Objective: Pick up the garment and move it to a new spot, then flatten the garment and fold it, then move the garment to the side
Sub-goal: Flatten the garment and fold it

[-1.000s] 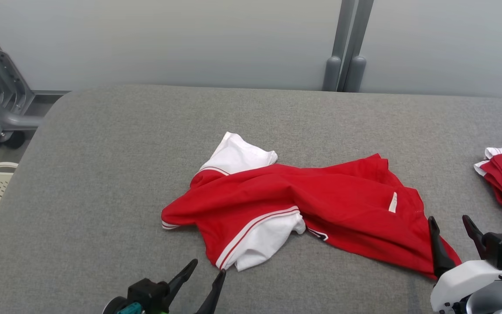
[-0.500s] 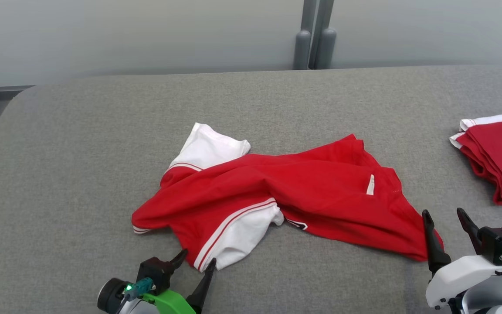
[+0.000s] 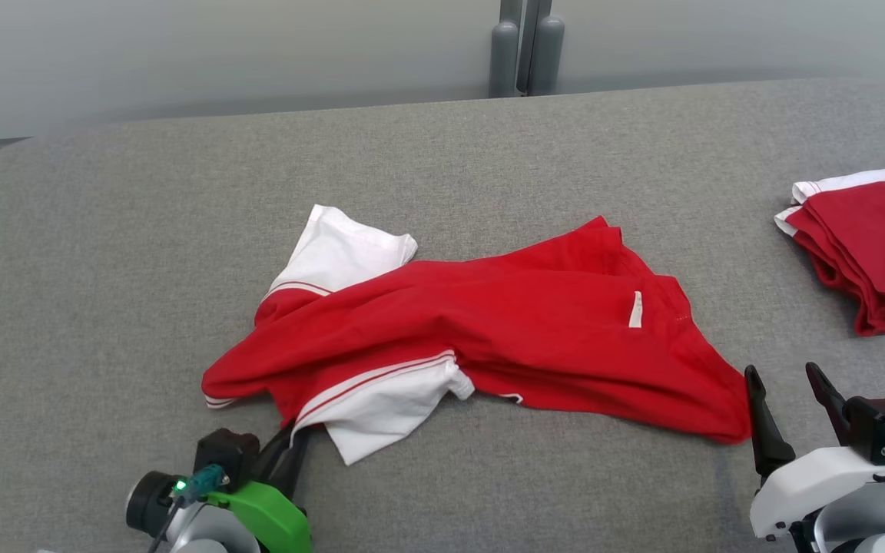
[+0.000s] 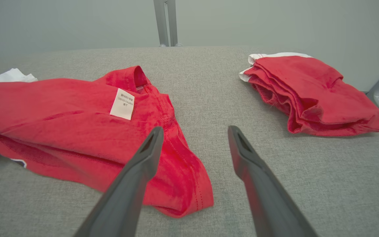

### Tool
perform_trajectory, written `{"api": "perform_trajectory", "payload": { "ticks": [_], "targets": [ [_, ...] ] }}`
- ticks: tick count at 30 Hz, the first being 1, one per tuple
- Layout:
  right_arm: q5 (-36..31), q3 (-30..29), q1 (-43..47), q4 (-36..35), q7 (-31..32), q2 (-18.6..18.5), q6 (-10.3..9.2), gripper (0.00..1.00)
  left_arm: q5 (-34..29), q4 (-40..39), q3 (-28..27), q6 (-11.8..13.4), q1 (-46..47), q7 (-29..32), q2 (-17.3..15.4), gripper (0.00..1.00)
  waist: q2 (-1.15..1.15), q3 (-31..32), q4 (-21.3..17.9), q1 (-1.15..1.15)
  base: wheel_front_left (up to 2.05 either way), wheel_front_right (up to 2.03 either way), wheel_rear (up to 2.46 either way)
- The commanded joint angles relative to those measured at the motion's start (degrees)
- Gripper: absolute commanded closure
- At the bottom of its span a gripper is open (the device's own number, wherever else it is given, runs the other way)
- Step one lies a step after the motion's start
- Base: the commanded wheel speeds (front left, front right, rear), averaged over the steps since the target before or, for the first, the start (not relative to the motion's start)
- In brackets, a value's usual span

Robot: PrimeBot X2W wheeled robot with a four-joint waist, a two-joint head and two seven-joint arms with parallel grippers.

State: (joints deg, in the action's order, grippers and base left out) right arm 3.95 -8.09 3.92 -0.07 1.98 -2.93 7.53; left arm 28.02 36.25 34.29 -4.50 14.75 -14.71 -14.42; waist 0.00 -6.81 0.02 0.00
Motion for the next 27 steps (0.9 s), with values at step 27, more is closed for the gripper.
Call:
{"api": "perform_trajectory", "payload": {
  "ticks": [27],
  "targets": [
    [0.2,1.6,0.4,1.5,-0.2,0.0,-0.09,0.0,1.2,-16.7,-3.3,7.3,-0.1,18.4,-16.0,1.0,0.0,1.1,0.3,0.0,0.0,0.0,0.0]
  ]
}}
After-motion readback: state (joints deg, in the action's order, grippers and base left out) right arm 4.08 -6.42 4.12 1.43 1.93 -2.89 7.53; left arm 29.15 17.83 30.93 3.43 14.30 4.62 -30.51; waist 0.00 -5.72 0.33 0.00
